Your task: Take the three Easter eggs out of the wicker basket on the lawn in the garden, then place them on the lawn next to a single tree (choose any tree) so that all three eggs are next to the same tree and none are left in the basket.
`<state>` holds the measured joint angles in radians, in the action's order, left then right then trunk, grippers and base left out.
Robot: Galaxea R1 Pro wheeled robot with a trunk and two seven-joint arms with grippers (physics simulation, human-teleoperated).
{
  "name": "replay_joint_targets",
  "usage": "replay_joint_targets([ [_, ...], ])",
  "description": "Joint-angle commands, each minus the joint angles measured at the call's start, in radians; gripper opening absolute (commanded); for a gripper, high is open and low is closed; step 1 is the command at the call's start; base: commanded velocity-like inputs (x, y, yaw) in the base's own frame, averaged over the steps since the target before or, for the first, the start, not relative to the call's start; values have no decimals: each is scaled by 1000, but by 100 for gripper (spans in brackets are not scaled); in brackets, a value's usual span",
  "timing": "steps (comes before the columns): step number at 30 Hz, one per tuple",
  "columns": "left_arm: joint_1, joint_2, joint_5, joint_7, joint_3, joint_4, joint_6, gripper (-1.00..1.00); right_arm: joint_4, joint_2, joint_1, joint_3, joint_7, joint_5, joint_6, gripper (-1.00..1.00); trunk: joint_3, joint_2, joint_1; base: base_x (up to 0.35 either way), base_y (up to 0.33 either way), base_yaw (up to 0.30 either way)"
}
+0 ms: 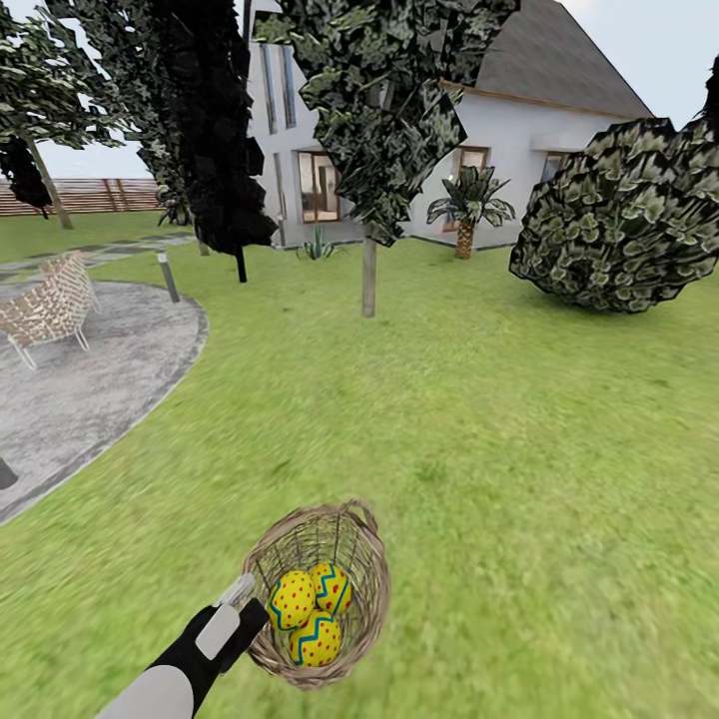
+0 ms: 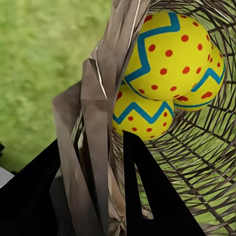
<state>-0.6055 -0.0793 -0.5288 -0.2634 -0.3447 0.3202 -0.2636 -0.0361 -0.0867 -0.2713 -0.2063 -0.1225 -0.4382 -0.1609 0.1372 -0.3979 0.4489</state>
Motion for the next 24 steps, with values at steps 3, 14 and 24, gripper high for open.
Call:
replay_joint_targets([
  [3,0,-1,-14,-7,0,3,-3,-100,-4,0,-2,-8,-2,-7,-6,100,2,-2,1,318,-108,0],
  [14,0,0,-14,-6,0,3,-3,-100,-4,-1,-2,-8,-2,-7,-6,100,2,-2,1,320,-87,0],
  [24,0,0,-15,-6,-1,2,-3,-100,-4,-1,-2,-8,-2,-7,-6,100,2,-2,1,332,-1,0],
])
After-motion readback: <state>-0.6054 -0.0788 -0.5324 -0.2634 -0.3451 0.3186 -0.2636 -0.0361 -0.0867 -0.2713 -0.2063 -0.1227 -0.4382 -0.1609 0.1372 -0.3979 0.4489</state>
